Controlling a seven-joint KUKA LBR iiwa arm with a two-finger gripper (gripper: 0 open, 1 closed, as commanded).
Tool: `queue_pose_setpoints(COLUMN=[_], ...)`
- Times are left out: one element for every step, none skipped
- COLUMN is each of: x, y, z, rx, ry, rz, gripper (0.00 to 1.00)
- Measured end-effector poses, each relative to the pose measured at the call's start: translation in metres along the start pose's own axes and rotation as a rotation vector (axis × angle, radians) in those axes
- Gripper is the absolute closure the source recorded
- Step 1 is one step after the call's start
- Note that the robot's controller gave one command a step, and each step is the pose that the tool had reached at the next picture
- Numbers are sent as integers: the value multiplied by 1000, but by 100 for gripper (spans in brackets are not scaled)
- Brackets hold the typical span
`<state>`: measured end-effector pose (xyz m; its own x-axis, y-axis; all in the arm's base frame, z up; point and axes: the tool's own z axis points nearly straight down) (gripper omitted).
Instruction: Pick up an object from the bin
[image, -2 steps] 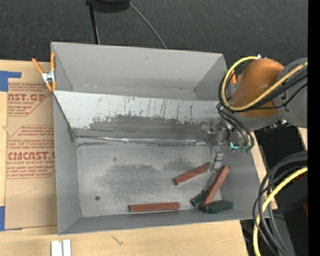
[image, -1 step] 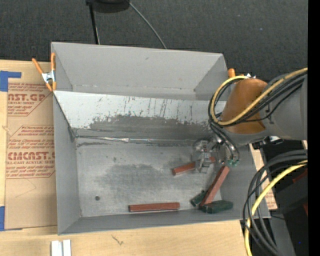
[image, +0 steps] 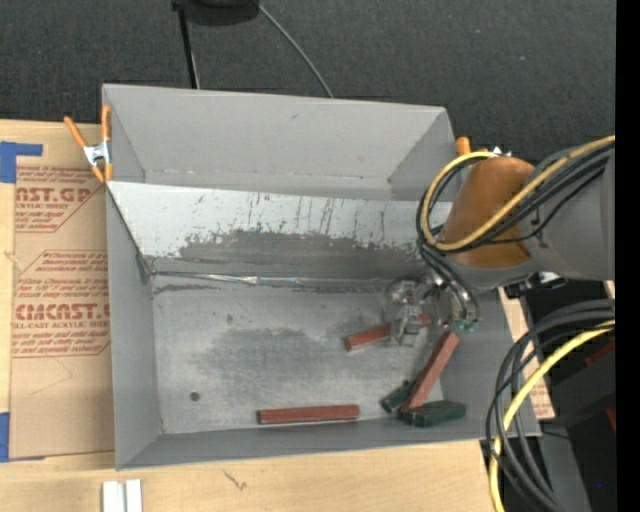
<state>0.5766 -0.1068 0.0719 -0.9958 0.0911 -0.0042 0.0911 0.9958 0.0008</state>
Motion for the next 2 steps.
queue_pose_setpoints(x=[19, 21], y=[24, 46], z=[0, 0], rx=[5, 0], ry=[-6, 6], rz=[-133, -313], gripper=[100, 100])
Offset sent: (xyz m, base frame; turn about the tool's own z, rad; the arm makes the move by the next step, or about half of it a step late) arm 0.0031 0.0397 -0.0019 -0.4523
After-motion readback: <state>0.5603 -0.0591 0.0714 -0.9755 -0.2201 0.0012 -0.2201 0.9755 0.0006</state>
